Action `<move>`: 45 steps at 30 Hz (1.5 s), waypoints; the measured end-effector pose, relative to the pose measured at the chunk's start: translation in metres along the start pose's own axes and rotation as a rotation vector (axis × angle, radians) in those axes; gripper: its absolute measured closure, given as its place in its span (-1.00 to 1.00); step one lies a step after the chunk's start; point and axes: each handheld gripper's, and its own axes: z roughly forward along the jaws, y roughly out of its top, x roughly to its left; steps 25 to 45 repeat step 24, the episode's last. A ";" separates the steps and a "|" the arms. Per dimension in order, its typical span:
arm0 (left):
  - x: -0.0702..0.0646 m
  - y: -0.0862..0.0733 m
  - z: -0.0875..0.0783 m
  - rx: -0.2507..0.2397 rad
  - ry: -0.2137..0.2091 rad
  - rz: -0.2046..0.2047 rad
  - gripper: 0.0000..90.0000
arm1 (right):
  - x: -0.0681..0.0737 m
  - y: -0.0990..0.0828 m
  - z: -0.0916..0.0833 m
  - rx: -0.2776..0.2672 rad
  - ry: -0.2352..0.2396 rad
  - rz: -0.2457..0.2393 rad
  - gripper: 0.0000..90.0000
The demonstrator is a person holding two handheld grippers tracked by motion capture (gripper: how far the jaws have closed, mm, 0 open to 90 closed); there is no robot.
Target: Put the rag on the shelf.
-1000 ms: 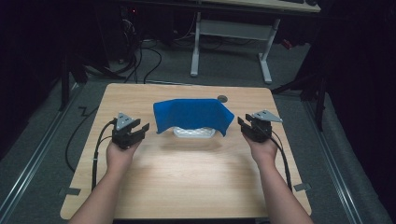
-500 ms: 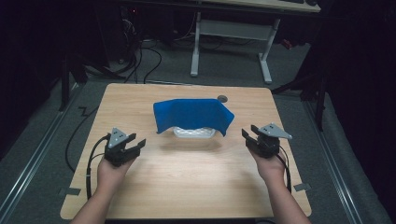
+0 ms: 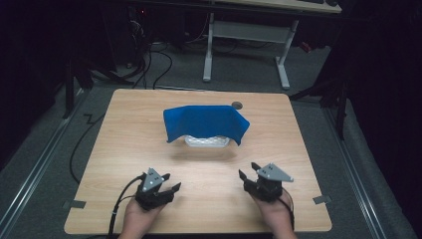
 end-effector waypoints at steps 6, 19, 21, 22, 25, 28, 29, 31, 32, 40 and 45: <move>-0.004 -0.004 0.007 0.036 -0.035 0.006 -0.01 | 0.010 -0.010 0.013 0.091 0.061 -0.065 -0.01; 0.000 -0.006 0.010 0.053 -0.022 -0.004 -0.05 | 0.007 -0.011 0.019 0.120 0.083 -0.079 -0.03; 0.000 -0.005 0.010 0.051 -0.018 -0.001 -0.05 | 0.007 -0.011 0.020 0.125 0.083 -0.068 -0.03; 0.000 -0.005 0.009 0.050 -0.017 -0.002 -0.05 | 0.007 -0.011 0.021 0.129 0.085 -0.070 -0.04; 0.002 -0.005 0.008 0.044 -0.011 -0.009 -0.05 | 0.007 -0.011 0.022 0.130 0.083 -0.071 -0.04; 0.002 -0.005 0.008 0.044 -0.011 -0.009 -0.05 | 0.007 -0.011 0.022 0.130 0.083 -0.071 -0.04; 0.002 -0.005 0.008 0.044 -0.011 -0.009 -0.05 | 0.007 -0.011 0.022 0.130 0.083 -0.071 -0.04; 0.002 -0.005 0.008 0.044 -0.011 -0.009 -0.05 | 0.007 -0.011 0.022 0.130 0.083 -0.071 -0.04; 0.002 -0.005 0.008 0.044 -0.011 -0.009 -0.05 | 0.007 -0.011 0.022 0.130 0.083 -0.071 -0.04; 0.002 -0.005 0.008 0.044 -0.011 -0.009 -0.05 | 0.007 -0.011 0.022 0.130 0.083 -0.071 -0.04; 0.002 -0.005 0.008 0.044 -0.011 -0.009 -0.05 | 0.007 -0.011 0.022 0.130 0.083 -0.071 -0.04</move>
